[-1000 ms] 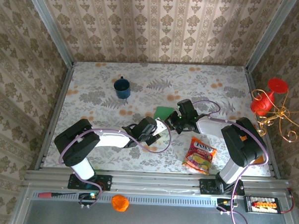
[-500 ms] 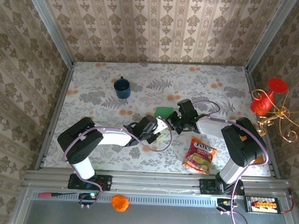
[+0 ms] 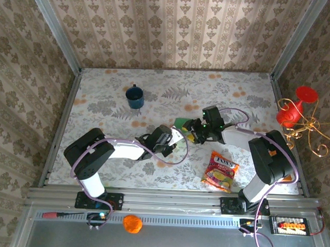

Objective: Fold a paper plane with a square sheet of paper (pick it up from the middle)

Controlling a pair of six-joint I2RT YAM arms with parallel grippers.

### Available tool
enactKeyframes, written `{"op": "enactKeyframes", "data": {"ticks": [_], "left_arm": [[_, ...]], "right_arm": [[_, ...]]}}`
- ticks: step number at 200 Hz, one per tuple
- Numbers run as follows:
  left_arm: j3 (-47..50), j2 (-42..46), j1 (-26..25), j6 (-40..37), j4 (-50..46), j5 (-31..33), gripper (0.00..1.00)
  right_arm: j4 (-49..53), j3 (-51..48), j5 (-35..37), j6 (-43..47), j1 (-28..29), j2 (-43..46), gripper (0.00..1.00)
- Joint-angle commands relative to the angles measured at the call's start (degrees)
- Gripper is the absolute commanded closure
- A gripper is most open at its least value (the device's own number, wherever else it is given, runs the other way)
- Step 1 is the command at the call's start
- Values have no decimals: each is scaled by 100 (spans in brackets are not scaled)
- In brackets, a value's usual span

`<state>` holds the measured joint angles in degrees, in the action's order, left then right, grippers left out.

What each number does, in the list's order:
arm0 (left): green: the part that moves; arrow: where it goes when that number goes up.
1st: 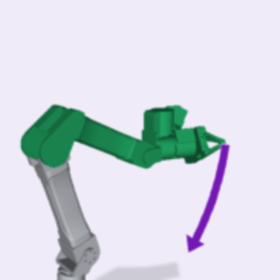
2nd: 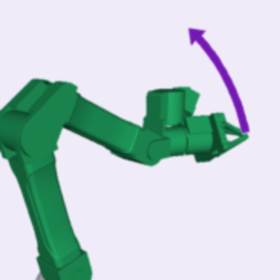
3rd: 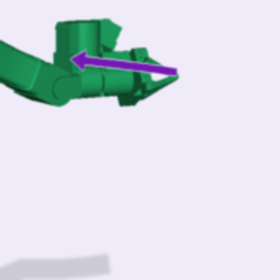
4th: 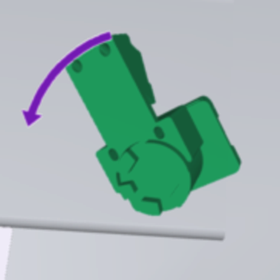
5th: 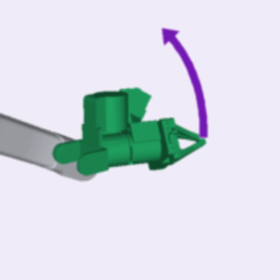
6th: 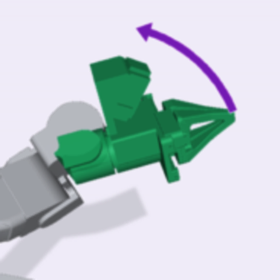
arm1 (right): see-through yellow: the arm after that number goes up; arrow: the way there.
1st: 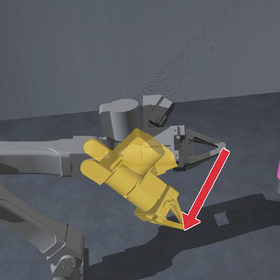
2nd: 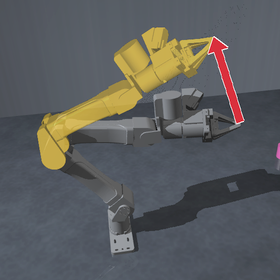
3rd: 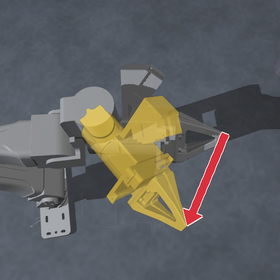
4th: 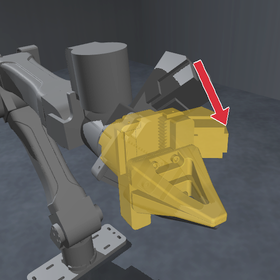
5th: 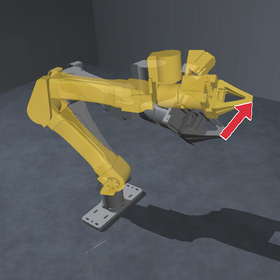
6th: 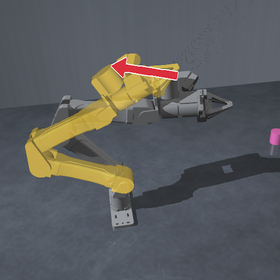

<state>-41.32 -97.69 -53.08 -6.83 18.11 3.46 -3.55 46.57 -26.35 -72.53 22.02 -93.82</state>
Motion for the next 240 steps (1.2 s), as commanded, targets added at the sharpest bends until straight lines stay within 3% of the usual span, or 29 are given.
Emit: {"op": "enactKeyframes", "data": {"ticks": [1, 78, 144, 240], "left_arm": [[153, -75, 87, 340, 241, -314, 82], [444, -162, 615, 1312, 678, -1238, 82], [499, -259, 1222, 2516, 1077, -2510, 83], [199, -498, 1484, 4378, 983, -3349, 85]], "right_arm": [[312, 159, 46, 340, -150, 351, 46], [775, 107, 432, 845, -225, 556, 43], [846, 54, 631, 1796, -189, 585, 30], [1087, 660, 597, 3060, 296, -319, 26]]}}
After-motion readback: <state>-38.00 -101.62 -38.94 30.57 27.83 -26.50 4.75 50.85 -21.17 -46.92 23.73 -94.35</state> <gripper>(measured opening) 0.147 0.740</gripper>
